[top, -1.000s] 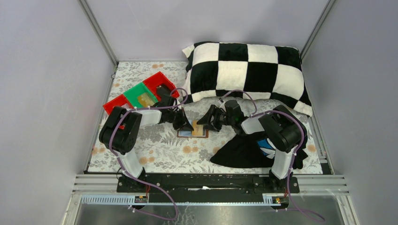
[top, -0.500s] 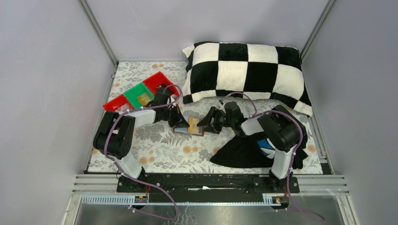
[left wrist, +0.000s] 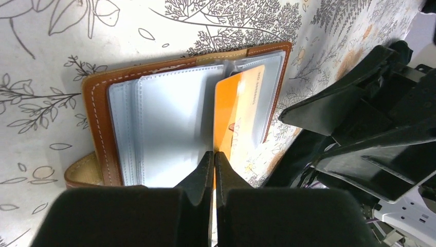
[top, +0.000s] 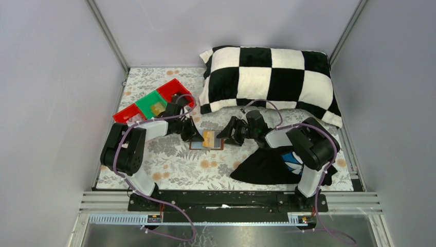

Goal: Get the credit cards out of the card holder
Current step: Remove the credit card from the card holder.

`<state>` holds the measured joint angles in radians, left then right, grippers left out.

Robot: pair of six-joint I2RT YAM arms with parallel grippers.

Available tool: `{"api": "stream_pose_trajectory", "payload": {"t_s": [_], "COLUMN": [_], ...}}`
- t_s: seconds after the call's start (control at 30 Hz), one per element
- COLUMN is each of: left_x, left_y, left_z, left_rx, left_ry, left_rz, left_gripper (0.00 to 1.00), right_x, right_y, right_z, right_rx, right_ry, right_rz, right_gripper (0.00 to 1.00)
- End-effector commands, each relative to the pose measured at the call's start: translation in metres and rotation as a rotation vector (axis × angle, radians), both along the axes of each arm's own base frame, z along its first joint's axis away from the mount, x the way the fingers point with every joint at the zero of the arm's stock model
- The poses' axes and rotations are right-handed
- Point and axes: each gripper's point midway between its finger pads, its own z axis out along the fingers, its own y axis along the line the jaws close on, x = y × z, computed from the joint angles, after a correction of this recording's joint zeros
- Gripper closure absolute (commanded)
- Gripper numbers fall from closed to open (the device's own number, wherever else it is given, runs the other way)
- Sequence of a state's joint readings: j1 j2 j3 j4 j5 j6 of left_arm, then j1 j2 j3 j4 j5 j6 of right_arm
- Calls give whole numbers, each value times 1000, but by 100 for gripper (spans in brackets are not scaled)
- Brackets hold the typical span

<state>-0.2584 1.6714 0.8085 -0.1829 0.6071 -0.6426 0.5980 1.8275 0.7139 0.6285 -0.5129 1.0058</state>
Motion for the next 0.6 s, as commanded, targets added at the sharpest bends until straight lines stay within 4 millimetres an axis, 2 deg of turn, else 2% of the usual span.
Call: {"api": "stream_pose_trajectory", "payload": {"t_s": [0.0,0.13,0.3,0.4,0.57], "left_x": [3,1,3,4,6], "left_y": [9,6,6,6,9], "left_z": [13,15,14,14,12], "left_rx": [33,13,16,13,36], "left_ry": [-73,-72,-75,-72,-72], "left_rz": [-11,-31,-30,-30,-35], "left_gripper": [100,100,100,100,100], "right_x": [15,21,19,16,10], "right_y": [12,32,47,49,40], "right_z": [38,45,32,22,-2], "right_rx": [12,55,55,56,18], "right_ry": [-112,-93,-53,-16,38], "right_rz": [25,91,131,135,99], "right_gripper": [30,30,29,29,30]}}
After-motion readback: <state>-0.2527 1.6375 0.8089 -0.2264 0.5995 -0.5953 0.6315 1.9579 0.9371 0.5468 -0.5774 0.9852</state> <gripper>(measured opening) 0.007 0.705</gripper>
